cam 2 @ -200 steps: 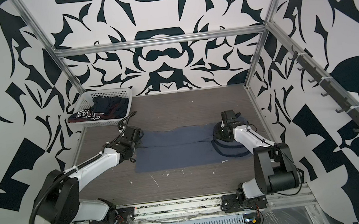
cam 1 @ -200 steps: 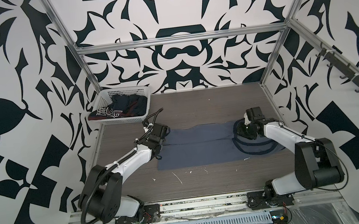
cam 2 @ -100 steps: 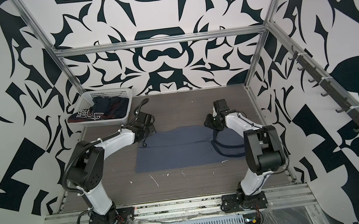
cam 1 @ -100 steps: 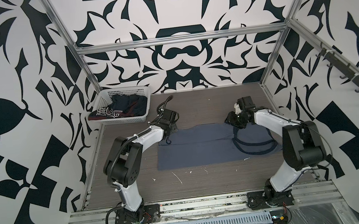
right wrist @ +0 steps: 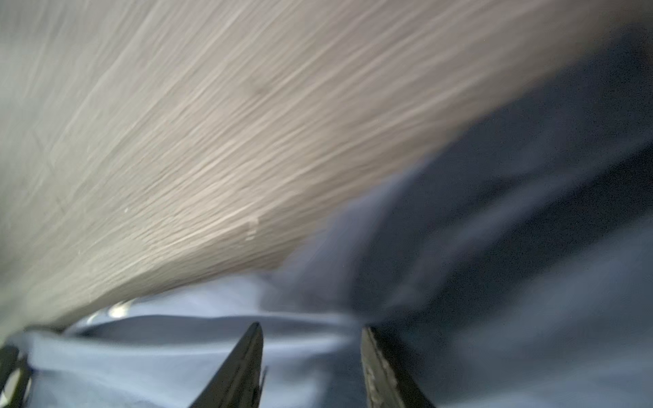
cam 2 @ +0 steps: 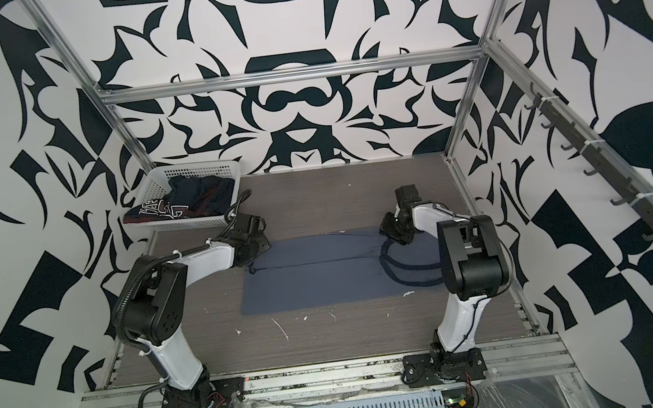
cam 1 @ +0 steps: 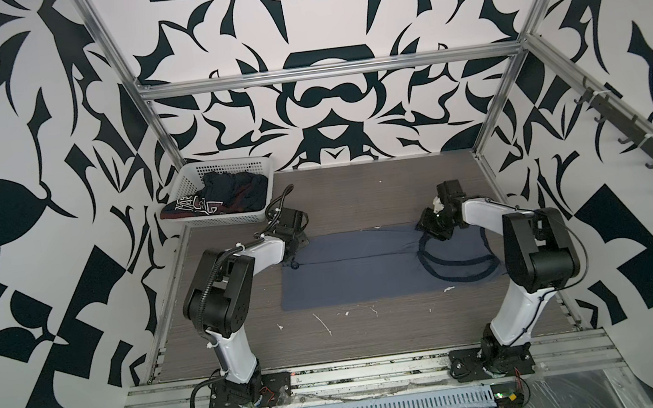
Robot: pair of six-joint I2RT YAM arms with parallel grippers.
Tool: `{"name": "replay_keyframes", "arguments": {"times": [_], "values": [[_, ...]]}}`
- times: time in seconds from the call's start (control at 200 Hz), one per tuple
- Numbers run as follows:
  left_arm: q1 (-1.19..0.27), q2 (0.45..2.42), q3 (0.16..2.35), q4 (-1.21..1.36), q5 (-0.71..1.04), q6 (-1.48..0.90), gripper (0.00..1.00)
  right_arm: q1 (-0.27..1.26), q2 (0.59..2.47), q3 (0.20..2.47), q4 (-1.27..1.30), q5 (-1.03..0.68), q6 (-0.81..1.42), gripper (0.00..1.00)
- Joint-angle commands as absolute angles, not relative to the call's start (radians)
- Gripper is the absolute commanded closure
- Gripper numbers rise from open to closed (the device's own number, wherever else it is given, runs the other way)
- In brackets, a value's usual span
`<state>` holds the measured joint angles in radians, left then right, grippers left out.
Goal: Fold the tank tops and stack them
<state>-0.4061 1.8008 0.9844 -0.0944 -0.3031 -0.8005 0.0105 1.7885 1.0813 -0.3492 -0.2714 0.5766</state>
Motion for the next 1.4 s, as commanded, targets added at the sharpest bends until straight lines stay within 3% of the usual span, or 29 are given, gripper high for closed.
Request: {"name": "replay_keyframes", "arguments": {"times": [0.0,0.255,0.62,1.04,1.395], "values": [[-0.395,1.798,0.896,-0.193,-0.316,-0.845,0.34,-0.019,1.716,1.108,-0.394,-0.253,0.552,0.45],[-0.396,1.745,0.854,-0.181,-0.319,-0.845,0.33,-0.177,1.734,1.258,-0.49,-0.184,0.603,0.4],[-0.397,1.698,0.772,-0.149,-0.34,-0.866,0.31,-0.195,2.021,1.588,-0.627,-0.072,0.672,0.41],[-0.396,1.705,0.747,-0.142,-0.342,-0.874,0.31,-0.178,2.108,1.624,-0.597,-0.117,0.735,0.35],[-0.396,1.683,0.729,-0.16,-0.378,-0.885,0.31,-0.182,2.178,1.68,-0.657,-0.051,0.714,0.39]]}}
